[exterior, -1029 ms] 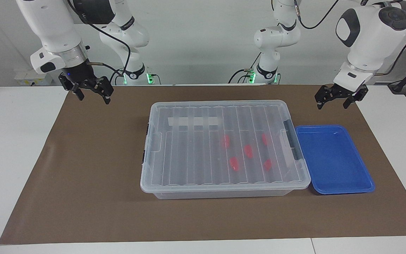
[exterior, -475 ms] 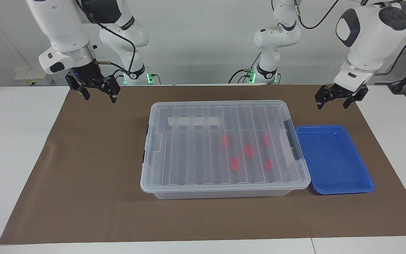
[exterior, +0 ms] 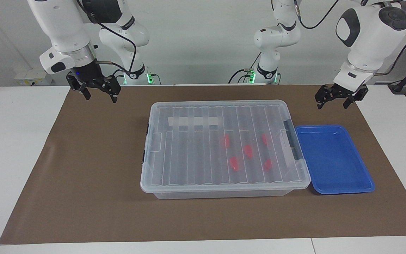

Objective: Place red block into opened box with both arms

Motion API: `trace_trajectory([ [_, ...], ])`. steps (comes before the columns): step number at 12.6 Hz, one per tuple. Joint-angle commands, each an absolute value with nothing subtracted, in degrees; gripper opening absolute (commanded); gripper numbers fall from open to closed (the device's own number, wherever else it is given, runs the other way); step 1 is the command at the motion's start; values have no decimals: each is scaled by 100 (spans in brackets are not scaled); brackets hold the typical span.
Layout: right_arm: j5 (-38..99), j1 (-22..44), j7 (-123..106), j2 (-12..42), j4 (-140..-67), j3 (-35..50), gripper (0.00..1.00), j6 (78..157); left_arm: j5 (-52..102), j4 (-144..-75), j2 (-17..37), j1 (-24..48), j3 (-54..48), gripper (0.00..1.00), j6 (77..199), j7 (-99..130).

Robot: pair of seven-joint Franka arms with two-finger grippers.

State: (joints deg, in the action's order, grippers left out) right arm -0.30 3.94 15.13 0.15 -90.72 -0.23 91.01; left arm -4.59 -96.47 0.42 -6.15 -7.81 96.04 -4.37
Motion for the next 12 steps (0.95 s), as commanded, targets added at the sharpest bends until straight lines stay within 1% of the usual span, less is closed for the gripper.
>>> trace_trajectory([
  [1, 17, 378, 1529, -18, -9097, -62, 100, 9018, -396, -9835, -132, -633, -765, 100, 9703, -466],
  [2, 18, 378, 1538, -35, -9131, -62, 100, 9009, -396, -9835, -132, -633, -765, 100, 9703, -466],
  [4, 26, 378, 1547, -236, -9412, -62, 100, 9017, -396, -9835, -132, -633, -765, 100, 9712, -466],
  [12, 44, 352, 1459, -246, -9492, -62, 100, 9097, -396, -9835, -132, -633, -765, 100, 9703, -466],
])
